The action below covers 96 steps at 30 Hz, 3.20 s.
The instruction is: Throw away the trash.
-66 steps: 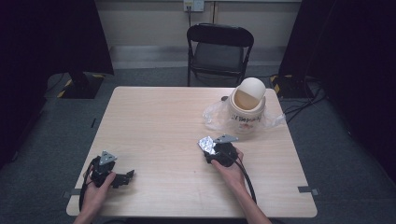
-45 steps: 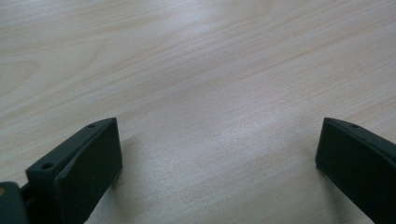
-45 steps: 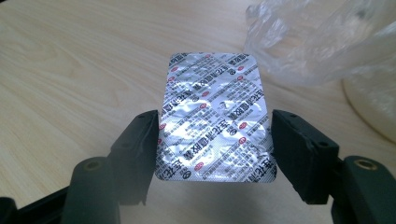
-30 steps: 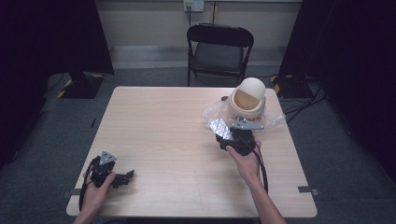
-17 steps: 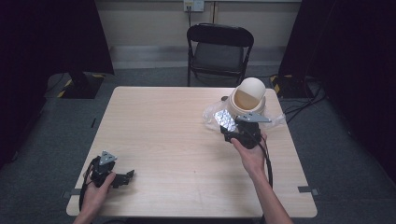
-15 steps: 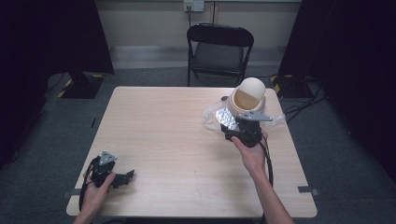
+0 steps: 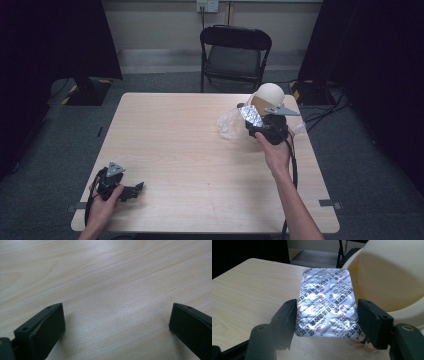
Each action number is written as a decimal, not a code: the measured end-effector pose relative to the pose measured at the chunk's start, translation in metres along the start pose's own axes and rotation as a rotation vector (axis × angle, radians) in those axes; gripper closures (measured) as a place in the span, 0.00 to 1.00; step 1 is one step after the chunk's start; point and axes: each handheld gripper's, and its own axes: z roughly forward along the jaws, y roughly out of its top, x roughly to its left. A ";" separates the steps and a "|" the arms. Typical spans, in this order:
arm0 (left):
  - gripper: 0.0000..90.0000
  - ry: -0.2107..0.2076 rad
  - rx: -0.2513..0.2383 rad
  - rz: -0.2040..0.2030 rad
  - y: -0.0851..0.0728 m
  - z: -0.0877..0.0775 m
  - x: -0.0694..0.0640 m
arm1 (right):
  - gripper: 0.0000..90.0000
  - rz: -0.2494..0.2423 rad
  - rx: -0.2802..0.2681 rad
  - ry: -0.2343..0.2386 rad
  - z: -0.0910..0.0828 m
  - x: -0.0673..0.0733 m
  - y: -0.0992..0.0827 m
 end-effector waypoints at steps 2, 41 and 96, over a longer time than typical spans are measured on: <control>0.00 0.000 0.000 0.000 0.000 0.000 0.000 | 0.38 0.011 0.005 -0.013 0.000 -0.003 -0.001; 0.00 0.000 0.002 0.003 0.000 0.000 0.000 | 0.38 0.110 0.002 -0.079 0.008 -0.025 0.002; 0.00 0.000 0.002 0.003 0.000 0.000 0.000 | 0.24 0.124 -0.057 -0.116 0.024 -0.022 0.011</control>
